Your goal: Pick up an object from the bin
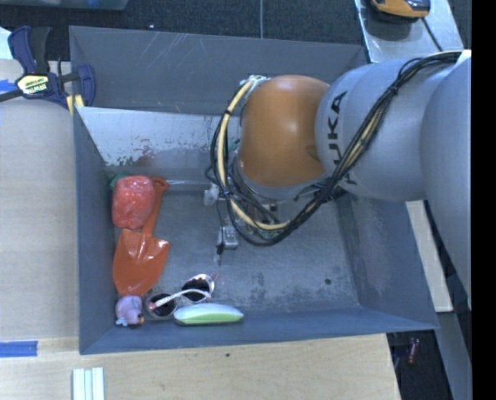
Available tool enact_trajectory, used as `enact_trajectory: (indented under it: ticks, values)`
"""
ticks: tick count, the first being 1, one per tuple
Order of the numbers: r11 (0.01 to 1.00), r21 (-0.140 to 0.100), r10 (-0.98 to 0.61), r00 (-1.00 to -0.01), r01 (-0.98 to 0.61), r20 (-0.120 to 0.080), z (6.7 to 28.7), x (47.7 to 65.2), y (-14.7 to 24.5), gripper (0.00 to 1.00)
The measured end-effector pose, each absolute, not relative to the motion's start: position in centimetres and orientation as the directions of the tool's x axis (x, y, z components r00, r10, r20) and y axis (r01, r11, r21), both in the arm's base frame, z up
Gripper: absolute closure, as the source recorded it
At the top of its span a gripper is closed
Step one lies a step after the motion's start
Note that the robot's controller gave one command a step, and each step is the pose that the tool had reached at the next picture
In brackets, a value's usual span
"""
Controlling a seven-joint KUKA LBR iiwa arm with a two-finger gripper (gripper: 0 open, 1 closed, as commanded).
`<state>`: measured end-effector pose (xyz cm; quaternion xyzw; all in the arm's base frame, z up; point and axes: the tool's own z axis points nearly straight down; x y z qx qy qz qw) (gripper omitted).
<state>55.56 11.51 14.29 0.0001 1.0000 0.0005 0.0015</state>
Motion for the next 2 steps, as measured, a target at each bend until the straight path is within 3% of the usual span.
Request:
enact_trajectory:
  ticks: [1, 2]
  values:
    - [0.962, -0.001, -0.275, -0.962, -0.275, -0.008, 8.8, 52.0, 14.9, 0.0]
    - [0.972, 0.001, -0.235, -0.972, -0.235, -0.001, 13.7, 49.9, 15.8, 0.0]
